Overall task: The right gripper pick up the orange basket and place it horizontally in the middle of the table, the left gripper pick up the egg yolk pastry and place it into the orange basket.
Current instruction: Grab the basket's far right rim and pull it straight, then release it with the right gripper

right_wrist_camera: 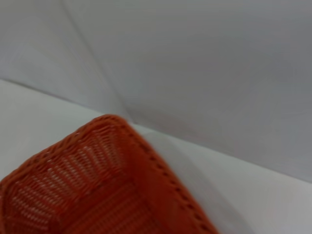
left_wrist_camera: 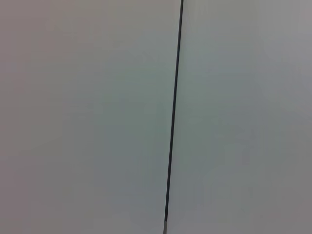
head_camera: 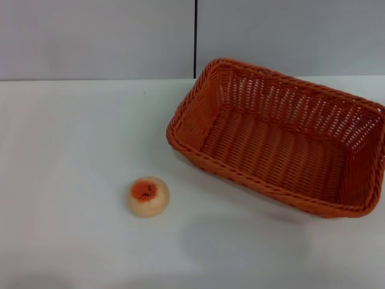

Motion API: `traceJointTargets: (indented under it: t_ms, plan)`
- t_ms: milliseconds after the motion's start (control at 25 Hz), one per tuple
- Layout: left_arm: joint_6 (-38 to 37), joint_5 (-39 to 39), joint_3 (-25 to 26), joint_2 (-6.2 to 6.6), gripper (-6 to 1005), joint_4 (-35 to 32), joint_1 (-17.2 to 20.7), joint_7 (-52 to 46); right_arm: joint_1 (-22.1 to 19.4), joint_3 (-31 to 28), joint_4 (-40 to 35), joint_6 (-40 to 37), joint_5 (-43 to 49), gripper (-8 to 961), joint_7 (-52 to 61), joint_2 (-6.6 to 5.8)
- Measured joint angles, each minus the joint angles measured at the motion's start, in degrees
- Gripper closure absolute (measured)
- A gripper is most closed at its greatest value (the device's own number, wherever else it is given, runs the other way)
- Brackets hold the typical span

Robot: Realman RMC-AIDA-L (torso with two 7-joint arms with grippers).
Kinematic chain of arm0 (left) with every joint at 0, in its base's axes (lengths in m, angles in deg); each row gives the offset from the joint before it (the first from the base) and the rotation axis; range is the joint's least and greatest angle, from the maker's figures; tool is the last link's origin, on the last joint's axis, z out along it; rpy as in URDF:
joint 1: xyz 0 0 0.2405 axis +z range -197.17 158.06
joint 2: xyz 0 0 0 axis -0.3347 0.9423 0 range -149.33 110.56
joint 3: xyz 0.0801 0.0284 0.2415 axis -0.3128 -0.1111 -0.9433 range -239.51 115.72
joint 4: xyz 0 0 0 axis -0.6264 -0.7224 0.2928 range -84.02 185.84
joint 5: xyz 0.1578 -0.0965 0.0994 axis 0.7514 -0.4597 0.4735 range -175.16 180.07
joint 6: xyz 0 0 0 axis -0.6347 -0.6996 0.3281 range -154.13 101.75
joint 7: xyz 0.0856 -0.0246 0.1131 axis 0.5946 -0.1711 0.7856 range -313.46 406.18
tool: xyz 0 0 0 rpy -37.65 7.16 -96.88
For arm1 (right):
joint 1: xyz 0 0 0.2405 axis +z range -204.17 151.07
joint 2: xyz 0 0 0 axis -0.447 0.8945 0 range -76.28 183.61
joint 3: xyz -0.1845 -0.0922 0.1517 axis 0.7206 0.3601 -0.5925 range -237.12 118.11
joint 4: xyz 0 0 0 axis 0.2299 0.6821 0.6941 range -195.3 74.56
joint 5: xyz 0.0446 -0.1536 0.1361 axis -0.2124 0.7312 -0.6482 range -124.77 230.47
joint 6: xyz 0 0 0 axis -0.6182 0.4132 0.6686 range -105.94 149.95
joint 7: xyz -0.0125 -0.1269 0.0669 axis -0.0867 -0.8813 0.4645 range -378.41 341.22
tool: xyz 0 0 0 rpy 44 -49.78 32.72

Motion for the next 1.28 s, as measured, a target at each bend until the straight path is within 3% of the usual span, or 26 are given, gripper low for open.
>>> traceJointTargets:
  t_ms: [200,400,600,840,1280]
  plan:
    - [-0.81,0.0,-0.02,-0.08,186,0.05,0.63,0.0,1.23,1.34,6.2,-3.61,0.69,194,-3.55,0.3]
    - [-2.07,0.0,-0.02,-0.15,186,0.22,1.08,0.0,0.4,3.12,7.82,-8.05,1.2,194,-7.85,1.41]
    - [-3.28,0.0,-0.03,-0.21,186,0.6,1.13,0.0,0.6,2.84,11.4,-11.54,1.77,194,-12.4,1.53]
    - [-4.46,0.0,-0.44,-0.29,186,0.74,1.13,0.0,0.61,2.44,13.63,-14.27,1.22,194,-16.57,1.74]
    - [-8.08,0.05,-0.73,-0.2,186,0.73,2.64,-0.04,1.08,2.16,15.51,-16.08,-2.21,195,-21.25,3.48]
